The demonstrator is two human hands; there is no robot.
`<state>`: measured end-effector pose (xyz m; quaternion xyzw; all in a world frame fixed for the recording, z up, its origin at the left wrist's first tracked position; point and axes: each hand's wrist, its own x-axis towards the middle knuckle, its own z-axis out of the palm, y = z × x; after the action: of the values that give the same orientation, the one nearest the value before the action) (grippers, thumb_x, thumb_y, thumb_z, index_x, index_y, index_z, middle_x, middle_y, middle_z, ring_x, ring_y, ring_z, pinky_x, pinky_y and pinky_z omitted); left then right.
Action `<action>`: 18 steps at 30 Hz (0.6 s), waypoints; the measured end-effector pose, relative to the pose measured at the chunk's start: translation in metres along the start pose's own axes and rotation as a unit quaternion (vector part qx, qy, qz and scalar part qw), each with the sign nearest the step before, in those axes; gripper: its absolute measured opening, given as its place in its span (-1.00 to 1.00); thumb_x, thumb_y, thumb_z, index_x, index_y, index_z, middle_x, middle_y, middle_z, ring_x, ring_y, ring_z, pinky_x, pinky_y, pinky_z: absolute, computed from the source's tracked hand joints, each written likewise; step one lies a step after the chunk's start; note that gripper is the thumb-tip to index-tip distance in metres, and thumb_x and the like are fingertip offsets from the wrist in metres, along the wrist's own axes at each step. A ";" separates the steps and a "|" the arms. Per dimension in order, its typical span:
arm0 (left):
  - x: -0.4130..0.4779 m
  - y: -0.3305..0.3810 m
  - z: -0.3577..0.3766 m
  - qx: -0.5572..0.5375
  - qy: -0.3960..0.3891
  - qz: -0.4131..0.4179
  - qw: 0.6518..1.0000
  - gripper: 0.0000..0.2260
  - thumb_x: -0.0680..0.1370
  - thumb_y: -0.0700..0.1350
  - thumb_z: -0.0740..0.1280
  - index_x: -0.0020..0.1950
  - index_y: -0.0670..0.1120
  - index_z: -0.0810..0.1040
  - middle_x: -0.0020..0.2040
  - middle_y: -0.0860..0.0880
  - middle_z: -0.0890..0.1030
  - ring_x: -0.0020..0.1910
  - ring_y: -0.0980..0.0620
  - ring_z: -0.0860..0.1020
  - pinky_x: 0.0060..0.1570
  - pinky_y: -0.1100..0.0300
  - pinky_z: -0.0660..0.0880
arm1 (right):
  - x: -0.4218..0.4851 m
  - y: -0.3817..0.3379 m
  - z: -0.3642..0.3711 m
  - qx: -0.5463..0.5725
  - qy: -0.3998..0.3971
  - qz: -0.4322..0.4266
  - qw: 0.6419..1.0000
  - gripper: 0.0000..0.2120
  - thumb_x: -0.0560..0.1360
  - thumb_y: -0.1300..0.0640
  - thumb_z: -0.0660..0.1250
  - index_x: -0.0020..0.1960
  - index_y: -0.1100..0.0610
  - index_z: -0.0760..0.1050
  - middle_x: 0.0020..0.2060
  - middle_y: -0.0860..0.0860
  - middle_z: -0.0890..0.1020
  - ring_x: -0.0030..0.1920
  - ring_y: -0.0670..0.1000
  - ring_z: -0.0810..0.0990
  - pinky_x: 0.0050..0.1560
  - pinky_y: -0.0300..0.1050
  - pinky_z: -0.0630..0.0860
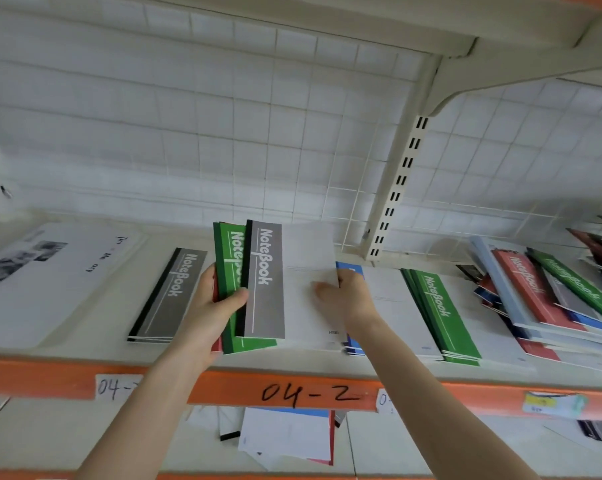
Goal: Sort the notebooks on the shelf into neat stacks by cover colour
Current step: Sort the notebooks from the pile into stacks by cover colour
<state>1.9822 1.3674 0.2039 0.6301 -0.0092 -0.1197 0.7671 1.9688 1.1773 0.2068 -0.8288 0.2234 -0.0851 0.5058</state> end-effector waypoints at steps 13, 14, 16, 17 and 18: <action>-0.017 0.020 -0.120 0.022 0.184 0.025 0.982 -0.54 0.52 -0.37 0.25 0.33 0.02 0.33 0.09 -0.04 0.55 -0.11 -0.01 0.53 -0.20 0.13 0.44 | 0.011 -0.035 0.044 -0.031 -0.011 0.015 0.999 -0.80 0.49 0.31 0.22 0.10 0.16 0.38 -0.09 0.11 0.52 -0.09 0.15 0.51 -0.19 -0.11 0.44; -0.021 0.022 -0.129 0.021 0.188 0.028 0.982 -0.53 0.52 -0.38 0.24 0.34 0.02 0.32 0.05 -0.02 0.55 -0.13 0.02 0.53 -0.25 0.15 0.43 | 0.011 -0.036 0.049 -0.038 -0.024 0.016 0.999 -0.83 0.49 0.33 0.20 0.07 0.19 0.40 -0.07 0.13 0.53 -0.08 0.15 0.50 -0.17 -0.10 0.42; -0.028 0.024 -0.144 0.017 0.193 0.025 0.981 -0.53 0.53 -0.39 0.23 0.35 0.01 0.31 -0.03 0.02 0.54 -0.18 0.07 0.51 -0.31 0.17 0.39 | 0.010 -0.038 0.063 -0.048 -0.045 0.013 0.998 -0.87 0.49 0.36 0.17 -0.03 0.21 0.44 -0.07 0.15 0.54 -0.07 0.15 0.52 -0.16 -0.11 0.41; -0.033 0.026 -0.150 0.022 0.198 0.023 0.980 -0.52 0.53 -0.39 0.23 0.37 -0.01 0.31 -0.04 0.03 0.54 -0.19 0.08 0.50 -0.33 0.17 0.38 | 0.011 -0.039 0.070 -0.057 -0.054 0.012 0.997 -0.85 0.48 0.36 0.16 -0.02 0.24 0.46 -0.08 0.15 0.54 -0.04 0.16 0.54 -0.16 -0.11 0.42; -0.037 0.027 -0.157 0.025 0.204 0.023 0.978 -0.52 0.53 -0.40 0.22 0.38 -0.03 0.31 -0.06 0.04 0.54 -0.19 0.09 0.50 -0.33 0.17 0.37 | 0.012 -0.040 0.077 -0.072 -0.057 0.012 0.996 -0.81 0.48 0.36 0.16 0.05 0.30 0.47 -0.07 0.17 0.55 -0.01 0.18 0.55 -0.15 -0.09 0.44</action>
<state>1.9772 1.5310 0.2023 0.6602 0.1296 0.0294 0.7392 2.0189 1.2490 0.2039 -0.8638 0.2101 -0.0151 0.4577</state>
